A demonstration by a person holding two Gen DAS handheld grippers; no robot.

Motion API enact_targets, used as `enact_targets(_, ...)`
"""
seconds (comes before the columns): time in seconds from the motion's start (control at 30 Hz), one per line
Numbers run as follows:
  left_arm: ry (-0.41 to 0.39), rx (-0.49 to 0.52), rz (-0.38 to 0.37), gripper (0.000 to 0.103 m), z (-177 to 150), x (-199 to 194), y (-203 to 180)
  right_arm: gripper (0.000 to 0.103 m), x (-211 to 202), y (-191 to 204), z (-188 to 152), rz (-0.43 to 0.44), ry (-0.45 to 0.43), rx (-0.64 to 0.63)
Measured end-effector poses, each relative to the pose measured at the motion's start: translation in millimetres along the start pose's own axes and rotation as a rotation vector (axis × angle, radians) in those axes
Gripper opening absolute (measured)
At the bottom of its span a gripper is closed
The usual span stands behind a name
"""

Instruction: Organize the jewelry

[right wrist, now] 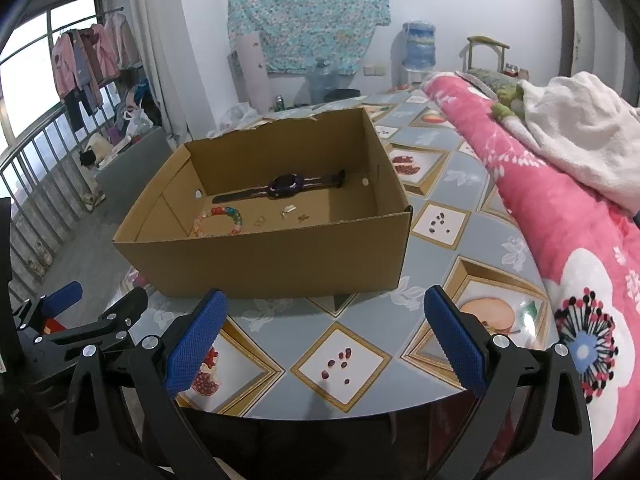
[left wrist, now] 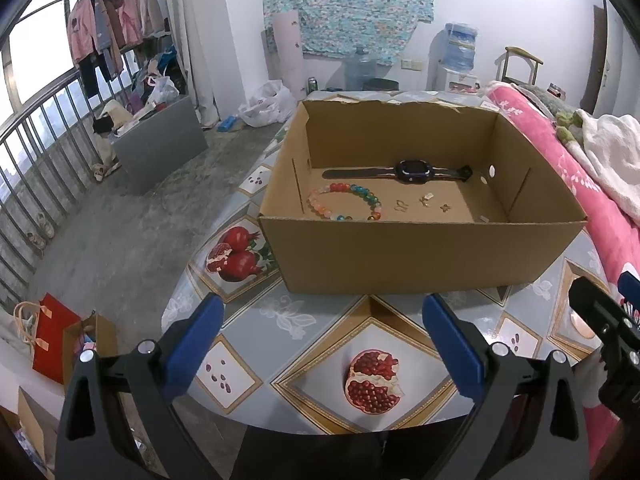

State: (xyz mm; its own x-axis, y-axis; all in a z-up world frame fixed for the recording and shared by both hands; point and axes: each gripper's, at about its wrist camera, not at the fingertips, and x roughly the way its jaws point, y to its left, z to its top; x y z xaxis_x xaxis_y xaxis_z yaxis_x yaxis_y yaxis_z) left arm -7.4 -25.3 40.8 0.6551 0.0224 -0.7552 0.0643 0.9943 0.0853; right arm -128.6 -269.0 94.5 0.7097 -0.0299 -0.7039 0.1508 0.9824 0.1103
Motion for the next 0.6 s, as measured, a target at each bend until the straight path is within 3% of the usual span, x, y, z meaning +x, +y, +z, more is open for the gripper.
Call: enact_targets(0.6,-0.004,0.007,-0.001,0.097,-0.3,-2.4,-2.2,0.095,-5.0,-0.5,2.0,-0.005,-0.008,0.000)
